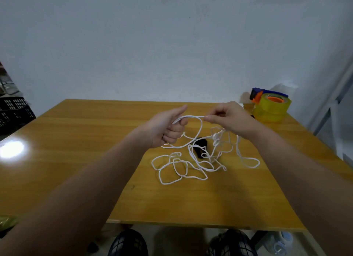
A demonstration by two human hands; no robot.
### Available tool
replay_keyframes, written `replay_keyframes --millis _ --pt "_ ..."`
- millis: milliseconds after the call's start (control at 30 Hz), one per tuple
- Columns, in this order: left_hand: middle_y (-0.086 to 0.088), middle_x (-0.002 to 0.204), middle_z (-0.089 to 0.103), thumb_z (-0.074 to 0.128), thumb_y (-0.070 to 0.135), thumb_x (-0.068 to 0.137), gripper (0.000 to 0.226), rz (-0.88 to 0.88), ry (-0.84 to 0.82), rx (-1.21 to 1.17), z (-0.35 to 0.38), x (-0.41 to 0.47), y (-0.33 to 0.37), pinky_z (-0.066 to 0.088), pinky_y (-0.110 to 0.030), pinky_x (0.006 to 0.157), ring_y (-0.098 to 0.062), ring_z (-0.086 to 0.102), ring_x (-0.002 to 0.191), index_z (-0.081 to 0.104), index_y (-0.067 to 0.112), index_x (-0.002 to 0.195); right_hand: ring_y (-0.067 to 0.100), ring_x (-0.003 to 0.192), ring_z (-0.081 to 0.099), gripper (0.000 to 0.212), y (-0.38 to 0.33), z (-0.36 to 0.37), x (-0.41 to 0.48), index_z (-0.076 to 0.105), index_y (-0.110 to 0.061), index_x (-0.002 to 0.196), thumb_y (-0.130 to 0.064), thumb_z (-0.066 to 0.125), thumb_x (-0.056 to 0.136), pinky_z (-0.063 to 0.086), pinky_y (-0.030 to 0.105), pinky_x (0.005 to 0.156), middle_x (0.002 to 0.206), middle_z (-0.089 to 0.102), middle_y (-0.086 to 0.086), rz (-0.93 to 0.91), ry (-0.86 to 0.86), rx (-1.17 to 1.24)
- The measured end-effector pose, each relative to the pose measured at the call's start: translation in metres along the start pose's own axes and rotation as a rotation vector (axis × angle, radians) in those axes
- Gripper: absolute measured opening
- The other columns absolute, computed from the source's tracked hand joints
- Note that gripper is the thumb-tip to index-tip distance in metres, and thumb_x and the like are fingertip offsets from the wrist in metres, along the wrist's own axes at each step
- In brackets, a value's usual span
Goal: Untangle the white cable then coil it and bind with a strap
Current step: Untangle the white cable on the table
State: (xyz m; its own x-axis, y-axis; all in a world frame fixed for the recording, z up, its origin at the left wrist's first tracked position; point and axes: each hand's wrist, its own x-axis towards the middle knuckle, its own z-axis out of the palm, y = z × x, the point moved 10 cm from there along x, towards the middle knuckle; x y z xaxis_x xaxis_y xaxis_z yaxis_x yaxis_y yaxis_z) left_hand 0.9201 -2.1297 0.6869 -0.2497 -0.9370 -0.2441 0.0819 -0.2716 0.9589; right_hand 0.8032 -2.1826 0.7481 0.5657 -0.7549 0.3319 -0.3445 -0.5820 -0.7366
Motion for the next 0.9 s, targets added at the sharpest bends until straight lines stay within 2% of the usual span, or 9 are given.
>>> replay_keyframes --millis 133,300,400,500,567,633,700,833,900 --pt "0.009 0.042 0.02 0.038 0.041 0.098 0.041 0.025 0.032 0.018 -0.002 -0.001 -0.002 0.016 -0.016 0.032 -0.004 0.017 0.032 0.037 0.019 0.063 0.007 0.044 0.037 0.028 0.002 -0.008 0.002 0.062 -0.011 0.073 -0.036 0.064 0.086 0.03 0.026 0.05 0.048 0.042 -0.006 0.036 0.19 -0.201" --pt "0.006 0.05 0.023 0.034 0.05 0.096 0.047 0.06 0.03 -0.076 0.002 -0.006 0.0 0.021 -0.019 0.039 -0.009 0.023 0.039 0.025 0.022 0.061 0.011 0.05 0.042 0.036 -0.005 -0.012 0.003 0.057 -0.013 0.072 -0.044 0.056 0.089 0.032 0.029 0.054 0.052 0.045 -0.005 0.042 0.305 -0.281" --pt "0.003 0.058 0.037 0.035 0.044 0.098 0.046 0.06 0.004 -0.185 0.006 -0.006 0.0 0.027 -0.016 0.036 -0.01 0.035 0.042 0.029 0.02 0.058 0.016 0.058 0.048 0.042 -0.005 -0.016 0.004 0.059 -0.01 0.071 -0.048 0.056 0.088 0.036 0.031 0.056 0.054 0.048 -0.005 0.062 0.362 -0.308" --pt "0.0 0.072 0.052 0.033 0.028 0.099 0.05 0.106 -0.02 -0.388 0.007 -0.006 0.008 0.039 -0.019 0.037 -0.01 0.052 0.054 0.038 0.018 0.05 0.019 0.055 0.046 0.054 -0.001 -0.018 0.001 0.046 -0.012 0.055 -0.056 0.05 0.088 0.031 0.03 0.05 0.051 0.042 -0.002 0.135 0.401 -0.388" --pt "0.002 0.072 0.058 0.03 0.025 0.098 0.042 0.16 -0.05 -0.475 0.01 -0.007 0.017 0.048 -0.021 0.04 -0.01 0.06 0.063 0.041 0.015 0.06 0.02 0.053 0.044 0.06 0.004 -0.009 0.001 0.041 -0.014 0.052 -0.062 0.043 0.088 0.028 0.029 0.049 0.049 0.041 0.0 0.208 0.322 -0.458" --pt "0.004 0.075 0.065 0.029 0.025 0.099 0.032 0.221 -0.077 -0.496 0.013 -0.011 0.026 0.056 -0.025 0.048 -0.011 0.065 0.078 0.043 0.012 0.074 0.024 0.062 0.053 0.06 0.009 0.011 0.004 0.049 -0.013 0.057 -0.062 0.037 0.09 0.038 0.035 0.055 0.058 0.054 0.008 0.224 0.145 -0.449" --pt "0.002 0.097 0.068 0.033 0.025 0.099 0.031 0.27 -0.074 -0.523 0.013 -0.013 0.033 0.06 -0.034 0.062 -0.018 0.066 0.094 0.049 0.009 0.078 0.031 0.076 0.06 0.051 0.014 0.036 0.005 0.058 -0.007 0.072 -0.051 0.04 0.093 0.047 0.042 0.071 0.077 0.065 0.016 0.185 -0.032 -0.386" --pt "0.004 0.112 0.058 0.034 0.024 0.101 0.028 0.394 0.01 -0.517 0.002 -0.007 0.05 0.057 -0.044 0.076 -0.02 0.057 0.106 0.052 0.012 0.083 0.017 0.074 0.055 0.016 0.03 0.077 -0.007 0.053 -0.017 0.103 -0.029 0.049 0.094 0.043 0.032 0.067 0.078 0.056 -0.004 0.177 -0.287 -0.419" --pt "0.003 0.105 0.053 0.035 0.023 0.102 0.026 0.491 0.161 -0.516 -0.03 -0.008 0.061 0.055 -0.042 0.071 -0.017 0.051 0.1 0.052 0.014 0.083 0.014 0.071 0.053 0.02 0.039 0.087 -0.019 0.051 -0.022 0.111 -0.021 0.052 0.09 0.042 0.032 0.066 0.077 0.053 -0.007 0.193 -0.377 -0.443"
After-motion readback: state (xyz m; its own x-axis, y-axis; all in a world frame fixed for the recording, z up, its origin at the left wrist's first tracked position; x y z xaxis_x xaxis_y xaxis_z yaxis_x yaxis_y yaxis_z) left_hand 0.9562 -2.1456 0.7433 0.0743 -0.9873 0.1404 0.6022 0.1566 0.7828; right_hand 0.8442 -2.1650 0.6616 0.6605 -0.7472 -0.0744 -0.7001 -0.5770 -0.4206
